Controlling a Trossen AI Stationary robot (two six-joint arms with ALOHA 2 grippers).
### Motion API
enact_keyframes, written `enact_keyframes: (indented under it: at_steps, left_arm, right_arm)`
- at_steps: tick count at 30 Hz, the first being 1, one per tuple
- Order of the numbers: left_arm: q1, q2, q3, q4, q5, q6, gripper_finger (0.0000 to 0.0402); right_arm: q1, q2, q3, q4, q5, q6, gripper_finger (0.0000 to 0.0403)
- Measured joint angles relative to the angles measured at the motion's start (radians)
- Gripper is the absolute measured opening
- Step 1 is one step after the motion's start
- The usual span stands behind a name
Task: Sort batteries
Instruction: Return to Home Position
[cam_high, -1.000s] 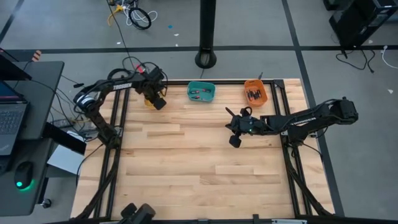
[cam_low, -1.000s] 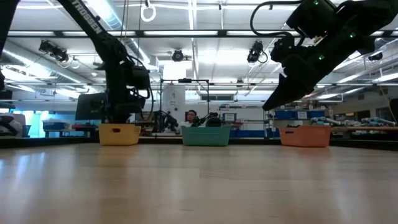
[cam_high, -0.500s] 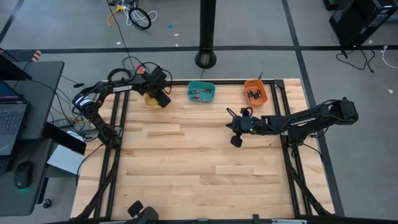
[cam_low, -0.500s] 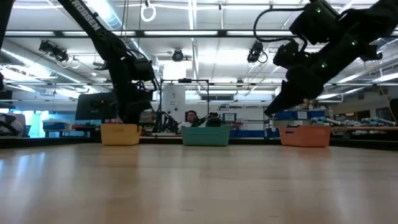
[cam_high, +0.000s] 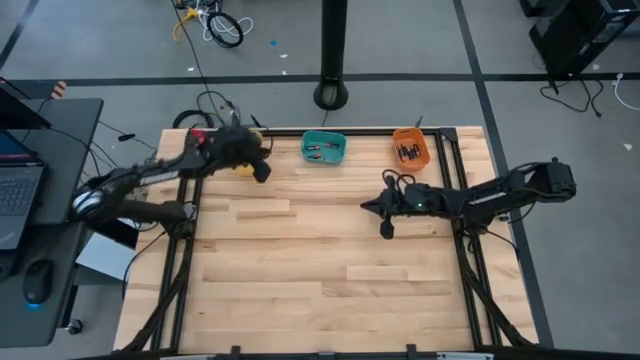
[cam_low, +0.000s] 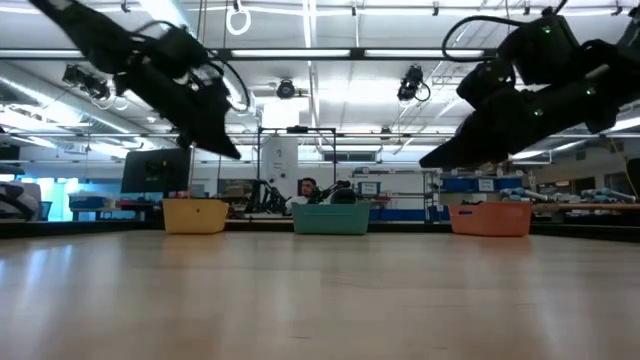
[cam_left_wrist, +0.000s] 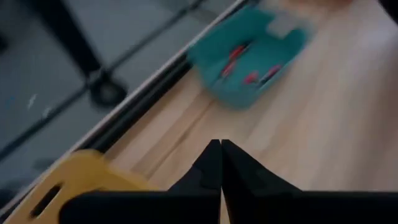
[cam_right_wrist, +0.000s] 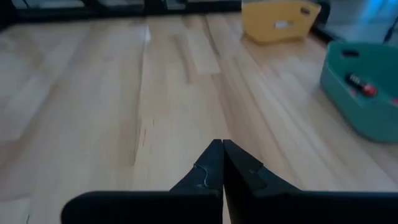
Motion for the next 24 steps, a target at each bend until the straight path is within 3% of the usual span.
enact_keyframes:
  at_steps: [8,14,19,24]
  left_arm:
    - [-0.176,-0.282,-0.248,0.336,0.019,-0.002,0.0005]
    - [-0.265,-0.424,-0.331,0.334,0.042,0.025,0.0005]
    - [-0.302,-0.547,-0.402,0.344,0.047,0.050,0.0005]
    - [-0.313,-0.665,-0.488,0.383,0.057,0.051,0.0005]
  right_arm:
    - [-0.013,0.000,-0.055,0.155,0.014,-0.055,0.0009]
    - [-0.030,-0.022,-0.092,0.142,-0.042,-0.117,0.0008]
    - [-0.070,-0.141,-0.233,0.251,-0.082,-0.097,0.0005]
    - [-0.070,-0.250,-0.244,0.146,-0.084,-0.080,0.0005]
